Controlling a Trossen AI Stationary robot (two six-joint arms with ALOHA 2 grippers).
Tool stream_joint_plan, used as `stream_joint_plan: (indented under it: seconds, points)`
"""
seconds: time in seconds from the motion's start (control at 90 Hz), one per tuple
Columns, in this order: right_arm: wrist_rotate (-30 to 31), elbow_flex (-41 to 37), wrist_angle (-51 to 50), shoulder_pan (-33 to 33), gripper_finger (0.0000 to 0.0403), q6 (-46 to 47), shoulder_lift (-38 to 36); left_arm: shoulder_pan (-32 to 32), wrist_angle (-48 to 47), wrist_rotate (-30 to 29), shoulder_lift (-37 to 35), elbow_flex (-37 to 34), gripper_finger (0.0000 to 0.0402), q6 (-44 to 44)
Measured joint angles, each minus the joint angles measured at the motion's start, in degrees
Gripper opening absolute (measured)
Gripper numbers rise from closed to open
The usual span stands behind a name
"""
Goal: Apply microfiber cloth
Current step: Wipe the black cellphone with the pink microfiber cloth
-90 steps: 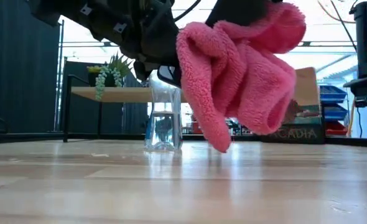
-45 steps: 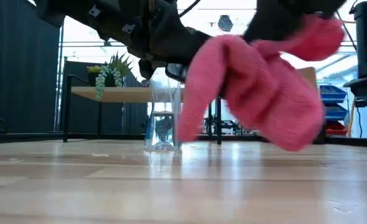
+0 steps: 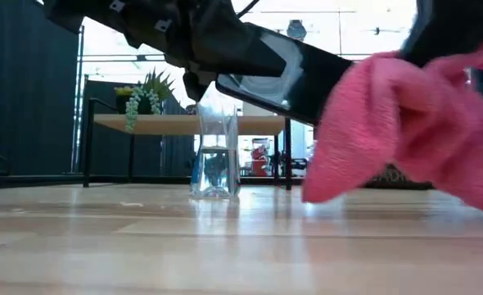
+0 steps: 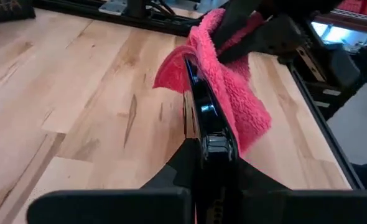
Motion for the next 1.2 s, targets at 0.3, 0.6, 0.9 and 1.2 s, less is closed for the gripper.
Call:
stream_joint_plan:
  seconds: [0.3, 0.6, 0.9, 1.2]
  points:
    - [-11.4, -0.1, -14.9, 7.0, 0.0, 15.4, 0.0, 0.0, -0.1, 0.3, 0.0, 0.0, 0.0007, 1.0]
    - [-11.0, -1.6, -14.6, 11.7, 0.0, 23.8, 0.0, -0.5, -2.1, 3.5, 0.2, 0.0, 0.0007, 27.0]
    - [-10.8, -7.9, -5.7, 12.0, 0.0, 25.7, 0.0, -0.9, -7.3, 0.4, 4.1, -0.1, 0.0007, 53.8]
    - [-8.3, -9.8, -3.9, 11.5, 0.0, 25.7, 0.0, -1.8, -1.9, -2.9, 10.0, 0.1, 0.0034, 59.8]
